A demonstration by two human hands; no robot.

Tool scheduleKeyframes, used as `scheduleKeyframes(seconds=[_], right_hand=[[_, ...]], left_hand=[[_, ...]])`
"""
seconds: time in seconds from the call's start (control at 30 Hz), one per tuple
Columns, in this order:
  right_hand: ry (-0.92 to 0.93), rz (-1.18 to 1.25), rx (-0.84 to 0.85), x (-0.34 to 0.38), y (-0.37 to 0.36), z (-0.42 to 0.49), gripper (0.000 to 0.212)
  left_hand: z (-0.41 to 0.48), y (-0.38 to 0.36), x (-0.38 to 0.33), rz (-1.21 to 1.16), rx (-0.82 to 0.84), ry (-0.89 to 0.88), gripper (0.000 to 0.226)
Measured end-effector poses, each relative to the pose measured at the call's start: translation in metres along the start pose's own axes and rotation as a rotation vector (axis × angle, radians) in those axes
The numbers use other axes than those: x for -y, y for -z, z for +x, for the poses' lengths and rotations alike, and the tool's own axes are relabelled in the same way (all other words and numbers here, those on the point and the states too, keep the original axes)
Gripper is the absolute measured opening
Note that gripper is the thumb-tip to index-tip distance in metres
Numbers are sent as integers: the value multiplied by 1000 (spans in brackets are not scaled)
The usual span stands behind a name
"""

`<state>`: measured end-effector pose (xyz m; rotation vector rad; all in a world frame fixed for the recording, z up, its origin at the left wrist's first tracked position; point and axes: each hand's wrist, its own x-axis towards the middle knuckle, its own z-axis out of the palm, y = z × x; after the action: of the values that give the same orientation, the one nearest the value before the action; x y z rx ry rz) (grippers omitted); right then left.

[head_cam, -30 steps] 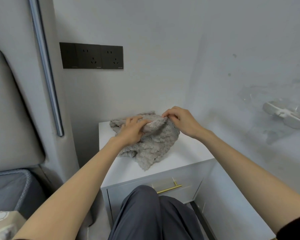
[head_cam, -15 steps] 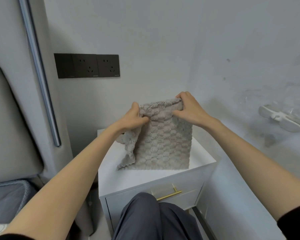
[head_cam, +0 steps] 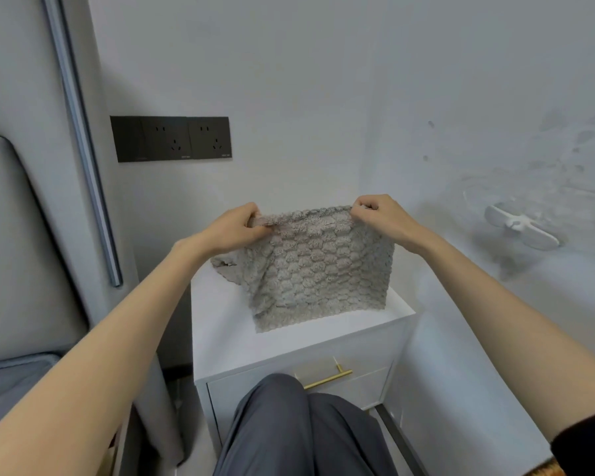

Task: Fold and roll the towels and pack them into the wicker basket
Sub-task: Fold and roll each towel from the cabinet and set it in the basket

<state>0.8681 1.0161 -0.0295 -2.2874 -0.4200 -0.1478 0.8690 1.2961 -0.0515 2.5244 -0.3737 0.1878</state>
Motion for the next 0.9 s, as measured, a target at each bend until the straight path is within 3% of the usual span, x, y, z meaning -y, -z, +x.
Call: scheduleKeyframes(seconds=[0.13, 0.23, 0.33, 0.53, 0.63, 0.7, 0.77, 0.9], right_hand=[[-34, 187, 0, 1, 6, -10, 45], [-69, 277, -13, 0, 11, -14, 48], [-80, 255, 24, -2, 11, -13, 49], [-85, -3, 117, -14, -8, -3, 33], [-100, -220, 157, -24, -24, 8, 24], [-95, -314, 161, -30, -35, 16, 16], [-85, -408, 120, -34, -42, 18, 9], [-11, -577, -65, -43, -60, 38, 20]], left_hand=[[-17, 9, -6, -311, -22, 17, 35], [-28, 16, -14, -577, 28, 44, 28], [-32, 22, -17, -656, 71, 94, 24], [-24, 8, 6, -266, 46, 174, 20], [-19, -3, 21, -200, 65, 220, 5], [-15, -7, 28, -160, 28, 216, 10], [-11, -10, 35, -81, 16, 196, 17], [0, -10, 60, 113, -118, 194, 14]])
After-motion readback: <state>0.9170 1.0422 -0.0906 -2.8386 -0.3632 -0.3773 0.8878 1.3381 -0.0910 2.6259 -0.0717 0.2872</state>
